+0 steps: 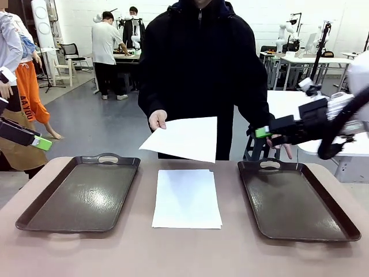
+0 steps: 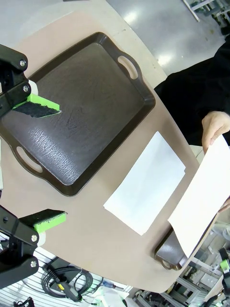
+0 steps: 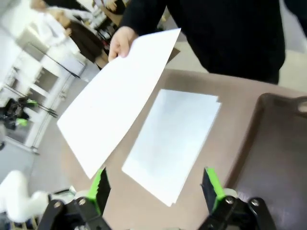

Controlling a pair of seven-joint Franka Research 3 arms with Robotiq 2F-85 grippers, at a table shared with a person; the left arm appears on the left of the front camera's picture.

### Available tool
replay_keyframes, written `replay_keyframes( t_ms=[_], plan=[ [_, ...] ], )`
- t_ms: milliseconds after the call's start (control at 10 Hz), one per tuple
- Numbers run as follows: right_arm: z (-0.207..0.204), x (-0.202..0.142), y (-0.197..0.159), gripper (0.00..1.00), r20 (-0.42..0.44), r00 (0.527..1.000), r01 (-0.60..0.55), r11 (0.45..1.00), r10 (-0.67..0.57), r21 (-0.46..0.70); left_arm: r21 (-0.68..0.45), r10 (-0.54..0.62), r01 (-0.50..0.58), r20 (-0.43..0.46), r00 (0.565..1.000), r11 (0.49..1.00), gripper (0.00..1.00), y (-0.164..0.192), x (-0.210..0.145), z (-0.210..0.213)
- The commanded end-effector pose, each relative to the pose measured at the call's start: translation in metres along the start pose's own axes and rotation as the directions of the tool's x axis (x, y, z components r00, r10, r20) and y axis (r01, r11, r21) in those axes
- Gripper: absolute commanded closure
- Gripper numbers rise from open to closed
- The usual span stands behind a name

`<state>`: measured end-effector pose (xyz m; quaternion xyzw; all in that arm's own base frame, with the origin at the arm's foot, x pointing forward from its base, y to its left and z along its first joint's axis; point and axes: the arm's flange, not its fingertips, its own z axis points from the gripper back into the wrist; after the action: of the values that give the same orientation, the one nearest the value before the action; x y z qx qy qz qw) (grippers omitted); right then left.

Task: Sort the A4 documents.
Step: Receive the A4 Paper.

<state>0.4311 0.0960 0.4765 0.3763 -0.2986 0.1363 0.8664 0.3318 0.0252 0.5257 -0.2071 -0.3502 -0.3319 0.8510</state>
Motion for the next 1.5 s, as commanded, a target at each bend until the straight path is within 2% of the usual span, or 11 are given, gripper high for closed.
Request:
replay_keyframes(
  t_ms=[0, 200, 300, 700, 900, 1300, 1400],
  plan=[
    [-0.038, -0.001, -0.007, 0.00, -0.008, 0.996, 0.088, 0.996, -0.089, -0.009, -0.015, -0.013, 0.013, 0.009, 1.000, 1.000, 0.00, 0.002, -0.001, 0.000],
    [-0.068, -0.009, -0.010, 0.00, -0.006, 0.970, 0.241, 0.969, -0.241, 0.060, -0.015, -0.013, 0.013, 0.009, 1.000, 1.000, 0.00, 0.002, -0.001, 0.000],
    [-0.081, -0.009, -0.011, 0.00, -0.020, 0.964, 0.265, 0.956, -0.265, 0.127, -0.015, -0.013, 0.013, 0.009, 1.000, 1.000, 0.00, 0.002, -0.001, 0.000],
    [-0.116, -0.001, -0.013, 0.00, -0.072, 0.923, 0.385, 0.892, -0.379, 0.237, -0.015, -0.013, 0.013, 0.009, 1.000, 1.000, 0.00, 0.002, -0.001, 0.000],
    [-0.137, 0.007, -0.011, 0.00, -0.102, 0.911, 0.412, 0.862, -0.401, 0.295, -0.015, -0.013, 0.013, 0.009, 1.000, 1.000, 0.00, 0.002, -0.001, 0.000],
    [-0.162, 0.018, -0.023, 0.00, -0.106, 0.888, 0.458, 0.843, -0.447, 0.281, -0.015, -0.013, 0.013, 0.009, 1.000, 1.000, 0.00, 0.002, -0.001, 0.000],
    [-0.166, 0.024, -0.022, 0.00, -0.102, 0.872, 0.484, 0.813, -0.479, 0.324, -0.015, -0.013, 0.013, 0.009, 1.000, 1.000, 0.00, 0.002, -0.001, 0.000]
  ],
)
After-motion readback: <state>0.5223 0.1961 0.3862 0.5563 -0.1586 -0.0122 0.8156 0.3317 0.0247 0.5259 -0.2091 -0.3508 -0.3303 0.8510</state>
